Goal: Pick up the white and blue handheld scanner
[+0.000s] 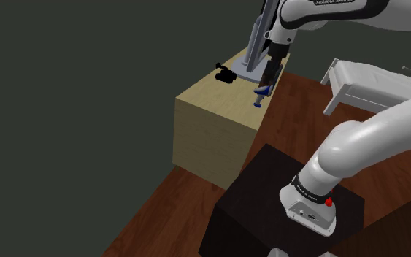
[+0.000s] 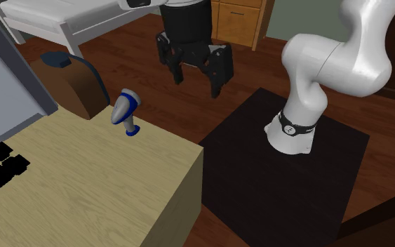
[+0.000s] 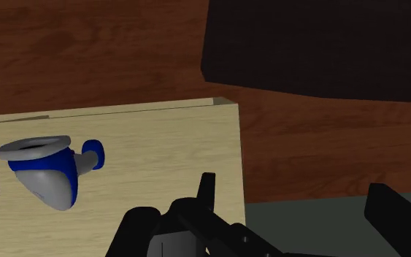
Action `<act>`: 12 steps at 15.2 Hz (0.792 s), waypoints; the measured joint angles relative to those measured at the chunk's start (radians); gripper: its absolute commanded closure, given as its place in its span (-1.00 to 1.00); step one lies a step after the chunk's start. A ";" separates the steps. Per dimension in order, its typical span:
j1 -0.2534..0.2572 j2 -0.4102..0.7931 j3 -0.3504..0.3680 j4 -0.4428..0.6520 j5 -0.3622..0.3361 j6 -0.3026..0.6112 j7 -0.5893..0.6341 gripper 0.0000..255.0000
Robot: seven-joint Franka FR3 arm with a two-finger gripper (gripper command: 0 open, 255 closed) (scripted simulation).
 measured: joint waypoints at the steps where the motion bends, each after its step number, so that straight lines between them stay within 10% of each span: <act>1: -0.005 0.027 -0.018 0.013 -0.006 0.011 -0.021 -1.00; 12: -0.053 0.390 -0.192 0.224 0.021 0.124 -0.267 -1.00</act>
